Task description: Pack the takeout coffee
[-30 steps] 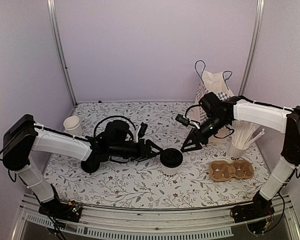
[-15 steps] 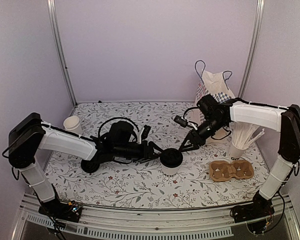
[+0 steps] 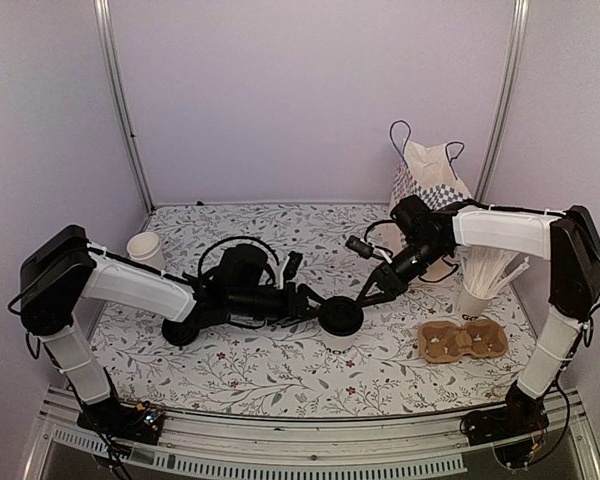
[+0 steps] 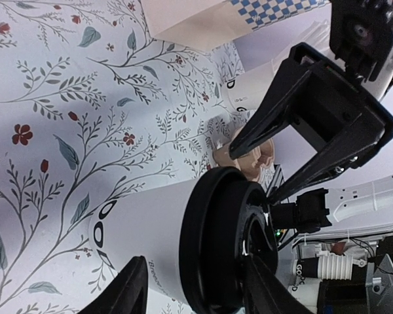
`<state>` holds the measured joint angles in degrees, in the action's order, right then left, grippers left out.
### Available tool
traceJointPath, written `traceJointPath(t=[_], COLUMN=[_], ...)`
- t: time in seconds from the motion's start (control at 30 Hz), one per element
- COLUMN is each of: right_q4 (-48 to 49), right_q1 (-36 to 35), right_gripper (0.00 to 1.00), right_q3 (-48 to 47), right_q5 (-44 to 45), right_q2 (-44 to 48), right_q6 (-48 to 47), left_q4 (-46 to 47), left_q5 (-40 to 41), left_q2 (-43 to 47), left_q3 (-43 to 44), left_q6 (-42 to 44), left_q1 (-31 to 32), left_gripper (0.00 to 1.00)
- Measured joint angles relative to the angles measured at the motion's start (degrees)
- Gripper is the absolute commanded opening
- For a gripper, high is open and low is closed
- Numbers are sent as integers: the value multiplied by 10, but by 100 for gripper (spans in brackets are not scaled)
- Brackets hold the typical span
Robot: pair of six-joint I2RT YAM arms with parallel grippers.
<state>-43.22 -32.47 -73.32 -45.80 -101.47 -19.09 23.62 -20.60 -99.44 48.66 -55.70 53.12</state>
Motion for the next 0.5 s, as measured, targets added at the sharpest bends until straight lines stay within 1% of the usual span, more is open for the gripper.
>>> traceJointPath(t=[0.13, 0.23, 0.37, 0.5], right_q4=[4, 12, 17, 19], right_q1=[2, 3, 4, 3], right_gripper=[40, 40, 39, 39], right_q3=[5, 10, 14, 19], right_q5=[-6, -12, -23, -46], right_q2=[-1, -1, -3, -11], right_q6=[0, 0, 1, 2], left_q4=[19, 44, 93, 153], left_q5=[-6, -14, -25, -43], left_q2=[-7, -15, -25, -38], left_q3=[-6, -13, -36, -59], left_q6=[-5, -15, -35, -60], left_q1=[-2, -5, -13, -24], left_gripper=[49, 45, 37, 34])
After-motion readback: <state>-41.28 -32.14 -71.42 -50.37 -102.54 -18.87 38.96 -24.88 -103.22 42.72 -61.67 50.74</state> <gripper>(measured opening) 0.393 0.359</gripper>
